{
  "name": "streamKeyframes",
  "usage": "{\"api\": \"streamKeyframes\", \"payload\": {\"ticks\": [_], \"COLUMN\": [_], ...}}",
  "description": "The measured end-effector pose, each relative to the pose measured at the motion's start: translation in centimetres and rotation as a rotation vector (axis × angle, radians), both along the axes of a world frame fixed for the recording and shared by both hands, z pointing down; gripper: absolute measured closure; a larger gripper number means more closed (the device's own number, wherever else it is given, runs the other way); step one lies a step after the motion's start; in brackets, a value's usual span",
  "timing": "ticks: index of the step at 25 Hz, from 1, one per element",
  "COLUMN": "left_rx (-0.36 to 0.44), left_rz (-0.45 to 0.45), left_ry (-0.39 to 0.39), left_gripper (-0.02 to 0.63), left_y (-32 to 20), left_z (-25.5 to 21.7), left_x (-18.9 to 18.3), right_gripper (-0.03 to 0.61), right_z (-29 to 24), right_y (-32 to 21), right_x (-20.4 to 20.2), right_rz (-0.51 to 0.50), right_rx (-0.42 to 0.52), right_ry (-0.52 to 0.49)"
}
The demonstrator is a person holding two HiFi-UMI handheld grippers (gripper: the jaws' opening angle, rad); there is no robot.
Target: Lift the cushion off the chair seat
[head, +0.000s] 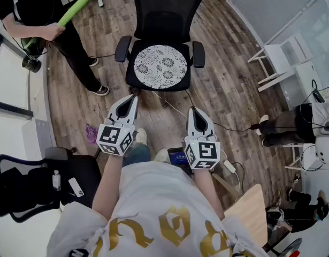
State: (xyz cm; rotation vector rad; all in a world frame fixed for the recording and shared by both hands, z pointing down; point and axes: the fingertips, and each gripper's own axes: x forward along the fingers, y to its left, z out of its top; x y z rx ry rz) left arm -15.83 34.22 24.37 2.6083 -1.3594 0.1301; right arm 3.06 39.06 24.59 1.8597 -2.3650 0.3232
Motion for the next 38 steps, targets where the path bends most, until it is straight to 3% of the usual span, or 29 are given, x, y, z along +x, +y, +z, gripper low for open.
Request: {"api": "streamKeyframes", "payload": {"ticks": [12,17,20,30,38], "left_rx": [0.021,0.007,0.005,0.000,-0.013], "left_rz": [0.018,0.011,0.010,-0.013,-0.031], "left_ry": [0.004,0.002,-0.003,-0.018,-0.011], "left_gripper": [0.604,0.604,0.604,0.604,0.604], "left_y": [0.5,0.6,1.0,0.6,-3.1], "left_z": [-0.3,-0.1,-0.1,-0.6,0.3], "left_x": [0.5,0.2,0.3,0.6,0.5], "right_gripper": [0.568,0.568,0.568,0.568,0.568], "right_z": [0.2,-0.5,-0.7,0.9,1.5], "right_y": [0.2,0.5,0.9,0.7,-2.8], "right_x": [0.4,0.8,1.5,1.8,2.5], "right_rz": [-0.007,-0.013,-0.021,-0.005,-0.010], "right_rx": [-0.002,0.023,0.029,-0.005,-0.018], "right_ry": [-0.010,-0.197,-0.244,-0.135,-0.143]}}
